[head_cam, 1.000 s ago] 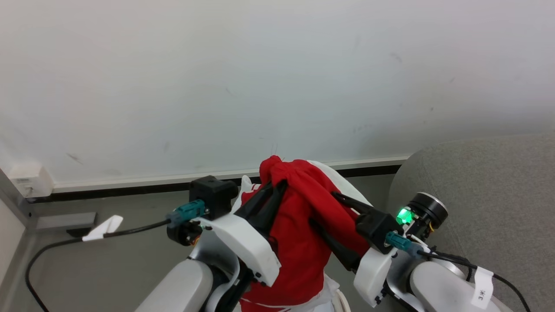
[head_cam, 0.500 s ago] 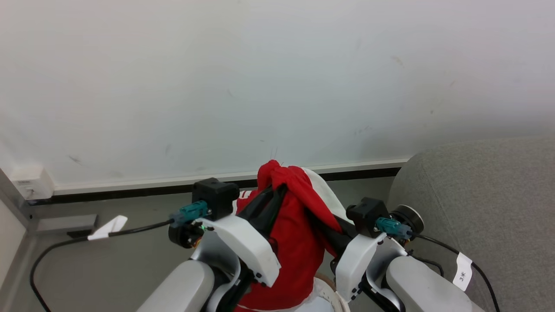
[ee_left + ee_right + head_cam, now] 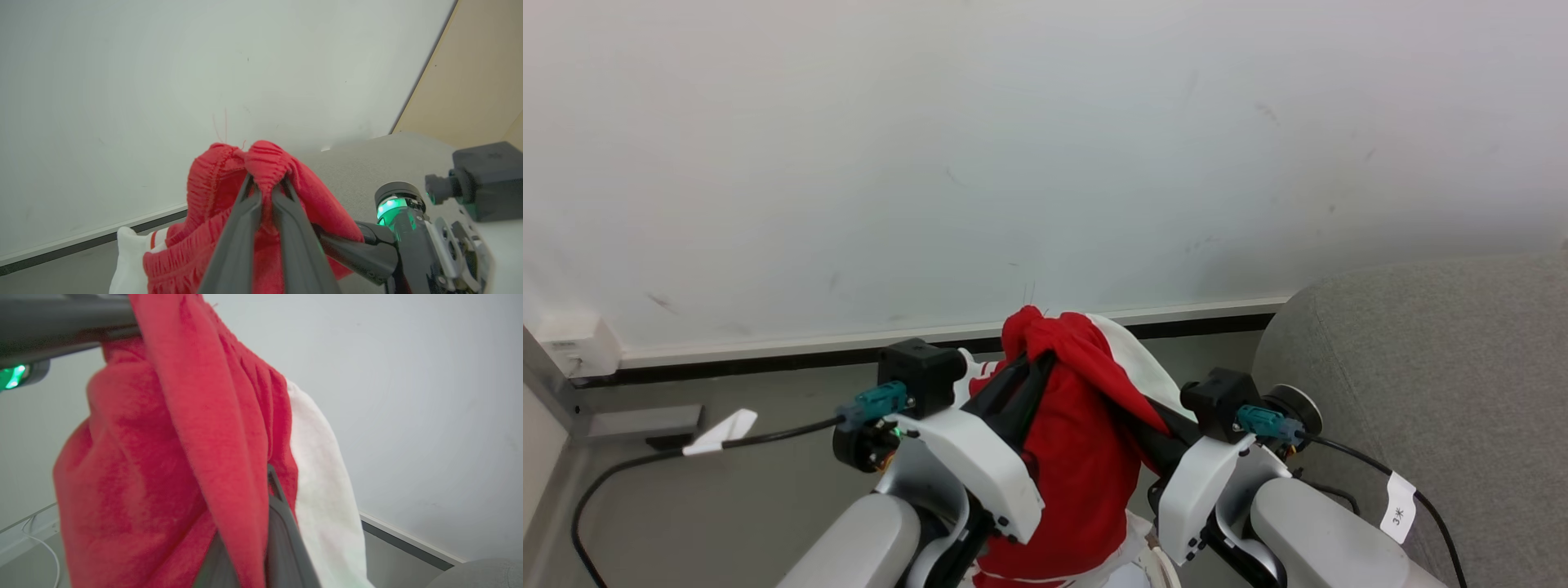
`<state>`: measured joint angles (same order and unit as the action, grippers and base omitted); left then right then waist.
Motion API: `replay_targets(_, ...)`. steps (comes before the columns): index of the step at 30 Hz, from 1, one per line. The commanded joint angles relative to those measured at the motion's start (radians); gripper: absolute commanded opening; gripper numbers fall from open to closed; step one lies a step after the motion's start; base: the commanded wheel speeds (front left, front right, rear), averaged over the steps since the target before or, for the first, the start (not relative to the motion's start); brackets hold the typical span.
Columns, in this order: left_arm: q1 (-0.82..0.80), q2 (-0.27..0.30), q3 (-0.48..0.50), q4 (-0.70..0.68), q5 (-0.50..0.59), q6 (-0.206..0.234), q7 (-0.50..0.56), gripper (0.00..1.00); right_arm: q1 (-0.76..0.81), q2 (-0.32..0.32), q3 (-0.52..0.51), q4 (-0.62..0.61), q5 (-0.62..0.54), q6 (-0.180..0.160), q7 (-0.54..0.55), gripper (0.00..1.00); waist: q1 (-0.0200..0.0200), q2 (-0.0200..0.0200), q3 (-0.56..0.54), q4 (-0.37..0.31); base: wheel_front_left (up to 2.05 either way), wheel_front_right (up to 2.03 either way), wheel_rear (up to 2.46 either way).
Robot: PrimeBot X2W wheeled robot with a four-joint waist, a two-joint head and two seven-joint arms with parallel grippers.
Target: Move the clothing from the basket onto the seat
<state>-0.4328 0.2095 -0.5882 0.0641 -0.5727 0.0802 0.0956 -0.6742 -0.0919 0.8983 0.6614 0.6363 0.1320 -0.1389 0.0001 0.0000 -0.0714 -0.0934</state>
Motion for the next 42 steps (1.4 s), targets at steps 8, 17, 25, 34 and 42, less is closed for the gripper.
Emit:
replay_targets(8,0.017,0.013,-0.007,0.000,-0.002,0.008,0.002,0.21,-0.024,0.000,0.025,0.013,0.059,-0.002,-0.031,0.00,-0.0001,0.0000,0.004,0.006,0.00,0.00,0.00)
replay_targets(17,0.030,0.015,-0.012,0.008,-0.005,0.017,-0.005,1.00,-0.032,-0.010,0.036,0.016,0.104,-0.002,-0.050,0.00,-0.0001,0.0000,0.004,0.015,0.00,0.00,0.00)
replay_targets(25,0.040,0.017,-0.016,0.007,-0.009,0.025,-0.008,1.00,-0.036,-0.026,0.035,0.011,0.140,-0.002,-0.067,0.00,-0.0001,0.0000,-0.001,0.014,0.00,0.00,0.00)
replay_targets(34,0.048,0.022,-0.021,0.001,-0.011,0.030,-0.010,1.00,-0.051,-0.058,0.010,0.007,0.147,-0.002,-0.080,0.00,-0.0001,0.0000,0.002,-0.006,0.00,0.00,0.00)
replay_targets(42,0.064,0.021,-0.028,-0.004,-0.011,0.034,-0.023,1.00,-0.069,-0.098,-0.034,-0.013,0.135,-0.002,-0.084,0.00,-0.0001,0.0000,0.008,-0.061,0.00,0.00,0.00)
